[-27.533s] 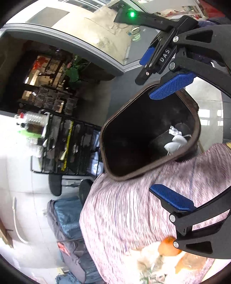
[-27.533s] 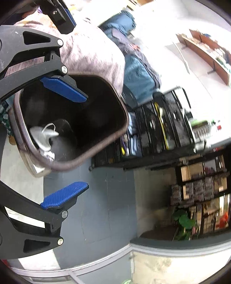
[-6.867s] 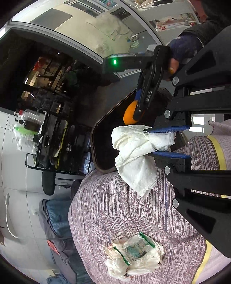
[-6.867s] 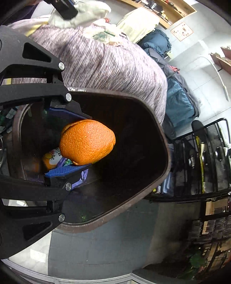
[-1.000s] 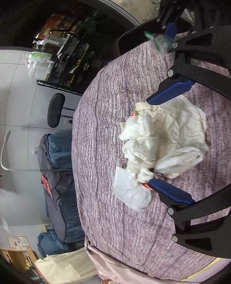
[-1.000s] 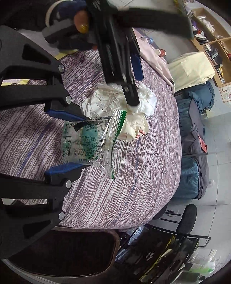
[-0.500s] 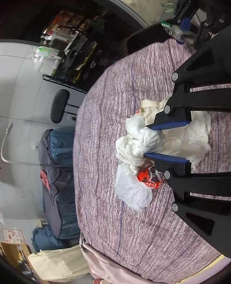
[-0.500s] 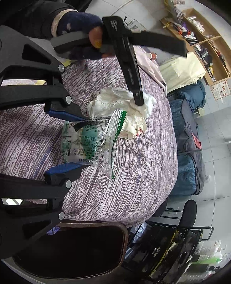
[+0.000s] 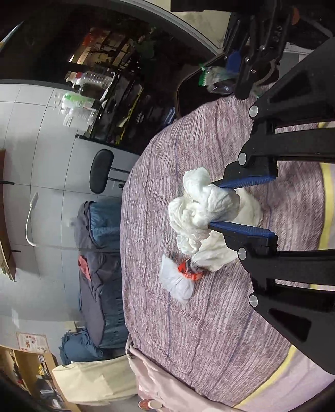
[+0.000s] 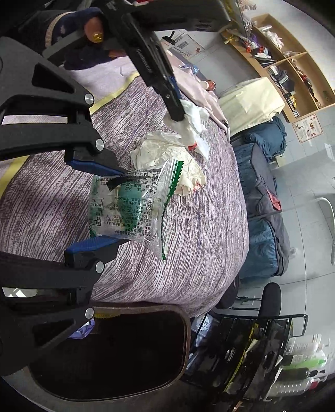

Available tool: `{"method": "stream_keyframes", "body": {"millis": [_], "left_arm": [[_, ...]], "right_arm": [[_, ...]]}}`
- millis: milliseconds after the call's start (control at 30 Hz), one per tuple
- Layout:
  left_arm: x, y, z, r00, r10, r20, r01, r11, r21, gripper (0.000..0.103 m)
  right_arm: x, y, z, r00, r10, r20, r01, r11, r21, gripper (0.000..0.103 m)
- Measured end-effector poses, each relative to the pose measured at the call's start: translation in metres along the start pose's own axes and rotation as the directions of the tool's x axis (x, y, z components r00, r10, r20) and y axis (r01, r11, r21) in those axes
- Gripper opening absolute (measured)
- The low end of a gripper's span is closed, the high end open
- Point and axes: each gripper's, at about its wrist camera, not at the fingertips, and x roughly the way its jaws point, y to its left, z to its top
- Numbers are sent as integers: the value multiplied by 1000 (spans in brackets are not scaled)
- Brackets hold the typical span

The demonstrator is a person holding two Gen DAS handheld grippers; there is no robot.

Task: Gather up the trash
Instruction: 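Grasp the green-edged plastic bag with the right gripper while the left grasps white tissue, then carry the plastic bag and tissue to the brown bin and release both inside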

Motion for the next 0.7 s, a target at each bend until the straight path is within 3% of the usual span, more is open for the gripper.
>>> {"method": "stream_keyframes", "body": {"millis": [700], "left_arm": [[-20, -63, -14, 993, -113, 19, 112, 993, 22, 25]], "right_arm": [[-54, -84, -37, 993, -111, 46, 101, 978, 182, 42]]}}
